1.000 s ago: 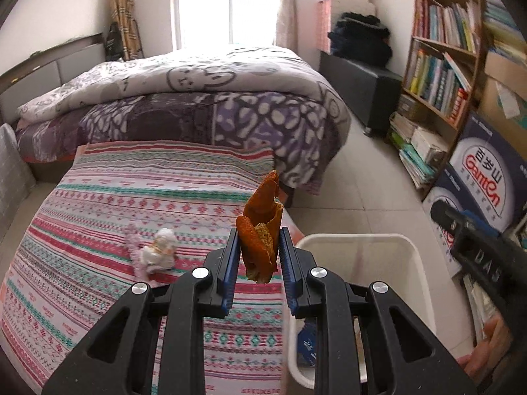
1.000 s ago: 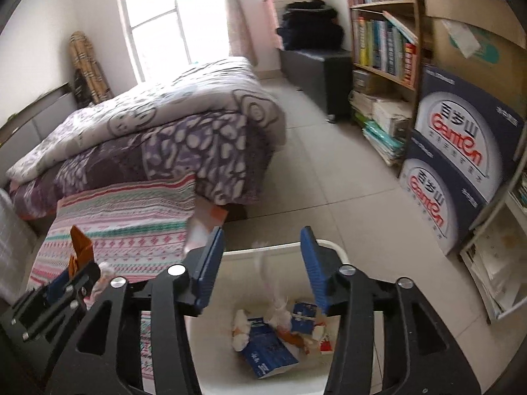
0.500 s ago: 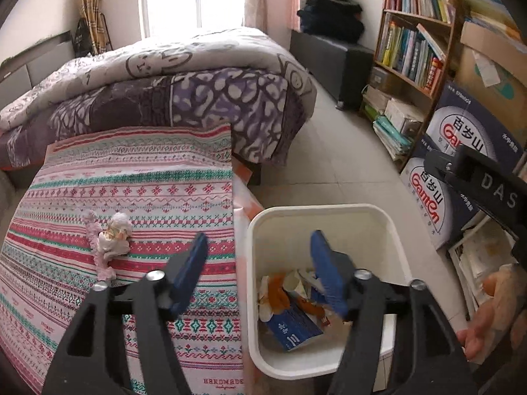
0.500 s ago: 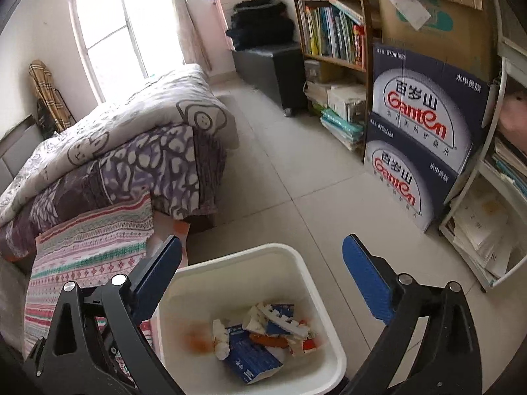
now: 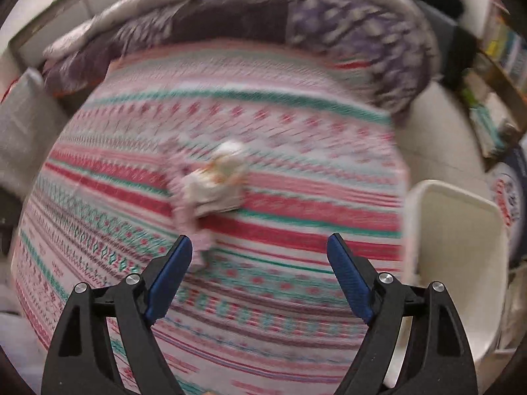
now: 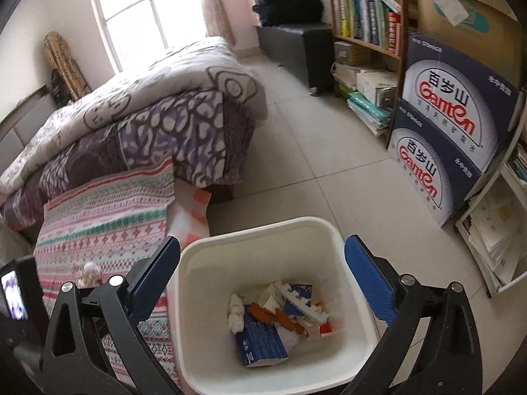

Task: Collect trash
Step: 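Grasp the second pink strip with left tool while right tool grasps the tissue wad, then lift the pink strip and tissue wad and carry them to the wastebasket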

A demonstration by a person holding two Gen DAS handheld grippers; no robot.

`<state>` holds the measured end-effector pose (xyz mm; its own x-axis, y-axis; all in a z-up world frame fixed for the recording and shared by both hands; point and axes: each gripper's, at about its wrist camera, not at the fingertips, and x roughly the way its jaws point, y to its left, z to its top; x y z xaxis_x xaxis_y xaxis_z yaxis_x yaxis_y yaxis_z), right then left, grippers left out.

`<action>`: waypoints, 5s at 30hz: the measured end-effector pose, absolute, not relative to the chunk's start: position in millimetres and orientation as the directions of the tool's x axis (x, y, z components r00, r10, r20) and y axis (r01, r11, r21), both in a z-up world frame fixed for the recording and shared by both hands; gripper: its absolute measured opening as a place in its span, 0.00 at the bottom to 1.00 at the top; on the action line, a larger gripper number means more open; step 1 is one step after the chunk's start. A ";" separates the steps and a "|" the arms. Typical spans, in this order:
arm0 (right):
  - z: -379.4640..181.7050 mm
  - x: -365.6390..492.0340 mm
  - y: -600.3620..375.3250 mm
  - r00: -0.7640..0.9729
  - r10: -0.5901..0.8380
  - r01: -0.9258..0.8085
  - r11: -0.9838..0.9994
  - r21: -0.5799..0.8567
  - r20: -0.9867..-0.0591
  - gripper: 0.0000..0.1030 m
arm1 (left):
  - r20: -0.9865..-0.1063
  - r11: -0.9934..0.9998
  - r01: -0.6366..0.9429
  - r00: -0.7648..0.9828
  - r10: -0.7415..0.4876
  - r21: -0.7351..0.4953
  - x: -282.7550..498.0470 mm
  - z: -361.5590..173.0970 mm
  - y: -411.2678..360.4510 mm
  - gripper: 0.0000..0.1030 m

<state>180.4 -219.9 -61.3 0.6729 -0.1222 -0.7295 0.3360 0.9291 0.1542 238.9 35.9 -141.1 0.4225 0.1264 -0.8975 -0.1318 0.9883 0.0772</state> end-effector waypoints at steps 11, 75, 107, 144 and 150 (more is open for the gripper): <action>-64.0 194.0 -185.4 0.656 -0.078 0.267 0.954 0.135 -0.751 0.93 | -0.919 0.988 -0.140 0.380 0.110 0.060 245.5 -168.2 93.9 0.42; -29.2 181.7 122.9 0.717 0.443 -0.436 0.887 0.150 -0.538 0.29 | -0.627 0.805 -0.582 0.671 0.395 -0.115 102.8 -16.8 335.4 0.24; 24.0 153.2 41.0 0.860 0.306 -0.281 0.952 0.123 -0.408 0.30 | -0.506 0.896 -0.427 0.803 0.315 -0.119 109.4 34.0 243.8 0.24; 18.9 153.2 -147.4 0.883 0.004 0.082 0.983 0.164 -0.469 0.31 | -0.524 0.997 -0.060 0.852 0.021 -0.058 148.6 29.9 40.9 0.24; 11.8 152.6 -193.4 0.859 -0.059 0.182 0.963 0.196 -0.508 0.52 | -0.540 0.999 0.022 0.840 -0.042 -0.043 153.3 21.5 -3.6 0.24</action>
